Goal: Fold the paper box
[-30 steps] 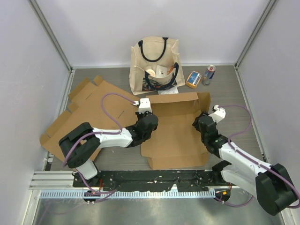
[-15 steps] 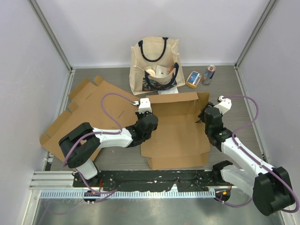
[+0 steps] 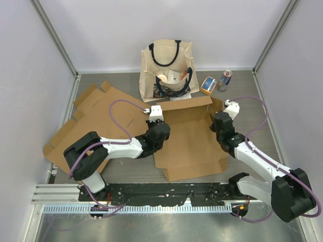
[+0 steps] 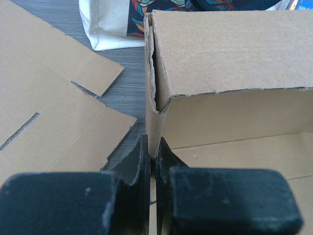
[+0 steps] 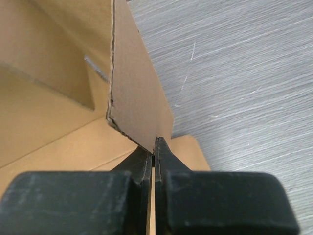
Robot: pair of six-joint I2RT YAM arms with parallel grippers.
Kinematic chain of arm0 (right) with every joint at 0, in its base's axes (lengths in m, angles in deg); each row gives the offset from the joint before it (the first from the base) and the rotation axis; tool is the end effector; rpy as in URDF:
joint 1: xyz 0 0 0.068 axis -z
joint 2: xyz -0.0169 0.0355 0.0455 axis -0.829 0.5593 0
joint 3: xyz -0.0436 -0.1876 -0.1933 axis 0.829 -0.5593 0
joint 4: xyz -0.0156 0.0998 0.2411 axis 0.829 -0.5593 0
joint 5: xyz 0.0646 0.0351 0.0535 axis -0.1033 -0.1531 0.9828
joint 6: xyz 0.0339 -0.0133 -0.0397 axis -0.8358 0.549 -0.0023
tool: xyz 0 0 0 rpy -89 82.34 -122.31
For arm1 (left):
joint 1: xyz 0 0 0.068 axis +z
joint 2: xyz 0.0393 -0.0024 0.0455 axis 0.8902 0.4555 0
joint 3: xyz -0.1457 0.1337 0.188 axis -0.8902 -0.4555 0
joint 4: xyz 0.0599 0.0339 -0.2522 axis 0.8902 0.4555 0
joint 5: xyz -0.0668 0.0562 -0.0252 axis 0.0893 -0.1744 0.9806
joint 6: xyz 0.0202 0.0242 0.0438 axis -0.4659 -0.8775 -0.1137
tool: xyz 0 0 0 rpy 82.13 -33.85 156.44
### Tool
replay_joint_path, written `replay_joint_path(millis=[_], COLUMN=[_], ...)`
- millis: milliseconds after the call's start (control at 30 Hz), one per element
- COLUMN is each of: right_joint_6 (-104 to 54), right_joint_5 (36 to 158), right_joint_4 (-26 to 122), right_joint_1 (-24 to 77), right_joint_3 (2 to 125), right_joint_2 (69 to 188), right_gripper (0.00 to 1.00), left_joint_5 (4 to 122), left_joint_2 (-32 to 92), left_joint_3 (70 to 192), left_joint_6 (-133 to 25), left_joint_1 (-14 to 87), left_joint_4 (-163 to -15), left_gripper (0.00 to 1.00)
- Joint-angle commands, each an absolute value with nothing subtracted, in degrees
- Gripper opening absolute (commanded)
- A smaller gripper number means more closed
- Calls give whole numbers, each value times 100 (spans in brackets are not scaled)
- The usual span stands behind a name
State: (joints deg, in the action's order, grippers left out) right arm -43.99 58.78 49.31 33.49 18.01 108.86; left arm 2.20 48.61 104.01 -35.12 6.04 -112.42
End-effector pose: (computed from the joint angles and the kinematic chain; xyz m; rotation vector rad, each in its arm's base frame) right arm 0.2148 0.0694 0.2150 0.3656 1.9961 -0.0350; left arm 0.2052 -0.2628 0.1931 -0.1410 1.8143 -0.1632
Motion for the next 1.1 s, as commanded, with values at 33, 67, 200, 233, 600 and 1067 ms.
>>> replay_joint_path(millis=[33,67,200,233,600,1067], right_joint_6=[-4950,-5002,-5354,-5485,-4766,-4229], right_joint_5=[6089,6150,6606,6660,7003,5842], right_joint_4=[4319,4213,3966,4149,3935,1619], right_joint_1=[3060,3033,2946,2884,2576,4084], right_joint_3=[2146,2180,2181,2094,2083,4843], right_joint_2=[10577,10559,10506,10506,10060,10171], right_gripper=[1,1,1,1,43,67], left_joint_5=[418,426,444,444,558,567], left_joint_2=[5048,5057,5066,5066,4987,4934], left_joint_3=[10542,10560,10542,10533,10279,10226], left_joint_6=[-3412,-3412,-3403,-3403,-3596,-3658], left_joint_1=[586,577,577,577,568,568], left_joint_4=[-11219,-11210,-11193,-11193,-11386,-11360], left_gripper=[0,0,0,0,0,0])
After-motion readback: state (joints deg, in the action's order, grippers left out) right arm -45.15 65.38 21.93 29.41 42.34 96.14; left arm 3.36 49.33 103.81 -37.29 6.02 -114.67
